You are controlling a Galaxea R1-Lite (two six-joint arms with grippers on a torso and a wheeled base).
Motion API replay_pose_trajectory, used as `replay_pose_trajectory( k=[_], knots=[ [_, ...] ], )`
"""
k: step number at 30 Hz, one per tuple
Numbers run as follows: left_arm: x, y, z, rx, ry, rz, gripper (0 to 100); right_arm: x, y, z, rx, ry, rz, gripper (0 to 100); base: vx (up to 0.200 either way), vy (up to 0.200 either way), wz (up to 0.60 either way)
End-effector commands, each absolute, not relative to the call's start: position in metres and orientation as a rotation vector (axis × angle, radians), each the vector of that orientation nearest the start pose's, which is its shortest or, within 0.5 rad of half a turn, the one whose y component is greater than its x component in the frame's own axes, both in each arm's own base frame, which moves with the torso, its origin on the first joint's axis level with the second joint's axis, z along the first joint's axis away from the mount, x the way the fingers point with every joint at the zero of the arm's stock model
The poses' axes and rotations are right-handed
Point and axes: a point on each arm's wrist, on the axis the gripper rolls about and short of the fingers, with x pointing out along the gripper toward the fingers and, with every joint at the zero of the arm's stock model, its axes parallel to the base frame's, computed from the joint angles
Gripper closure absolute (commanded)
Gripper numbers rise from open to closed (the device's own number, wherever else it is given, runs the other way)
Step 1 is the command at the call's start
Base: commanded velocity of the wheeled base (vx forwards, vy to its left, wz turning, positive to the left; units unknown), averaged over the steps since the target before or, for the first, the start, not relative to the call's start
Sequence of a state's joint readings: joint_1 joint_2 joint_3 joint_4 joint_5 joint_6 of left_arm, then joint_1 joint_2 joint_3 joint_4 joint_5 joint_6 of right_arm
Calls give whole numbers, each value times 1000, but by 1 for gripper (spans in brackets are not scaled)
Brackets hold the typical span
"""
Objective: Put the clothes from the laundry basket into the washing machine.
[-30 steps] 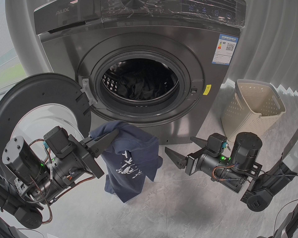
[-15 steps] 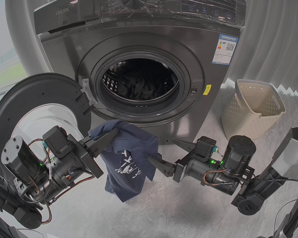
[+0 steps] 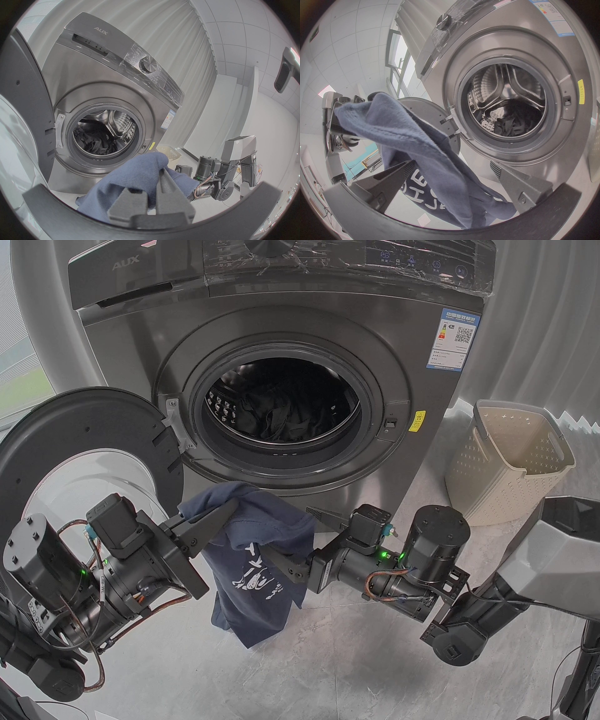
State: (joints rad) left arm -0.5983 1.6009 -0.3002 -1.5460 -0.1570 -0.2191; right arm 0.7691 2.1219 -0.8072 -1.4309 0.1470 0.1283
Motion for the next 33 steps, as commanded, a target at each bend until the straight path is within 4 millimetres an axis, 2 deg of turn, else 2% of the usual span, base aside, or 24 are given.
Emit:
replay_pose_trajectory(
  k=[1,5,6,14,19,24,25,29,33],
  knots=[
    [188,-132,174,-261,-153,-775,100,269,270,111,156,-48,936,0,0,0,0],
    [189,-133,173,-260,-147,-773,100,267,270,114,165,-70,941,0,0,0,0],
    [189,-133,173,-260,-147,-773,100,266,271,116,168,-73,945,100,0,0,0],
    [193,-134,170,-257,-137,-760,100,256,263,135,182,-109,946,100,0,0,0],
    [195,-134,172,-265,-143,-758,100,243,248,153,195,-132,924,100,0,0,0],
    [195,-134,173,-288,-141,-759,100,239,238,163,208,-154,899,100,0,0,0],
    [195,-134,173,-291,-140,-759,0,239,236,166,210,-160,895,100,0,0,0],
    [195,-133,174,-310,-136,-758,0,236,228,178,219,-193,885,100,0,0,0],
    [195,-133,174,-319,-132,-756,0,232,224,182,223,-200,883,100,0,0,0]
  ],
)
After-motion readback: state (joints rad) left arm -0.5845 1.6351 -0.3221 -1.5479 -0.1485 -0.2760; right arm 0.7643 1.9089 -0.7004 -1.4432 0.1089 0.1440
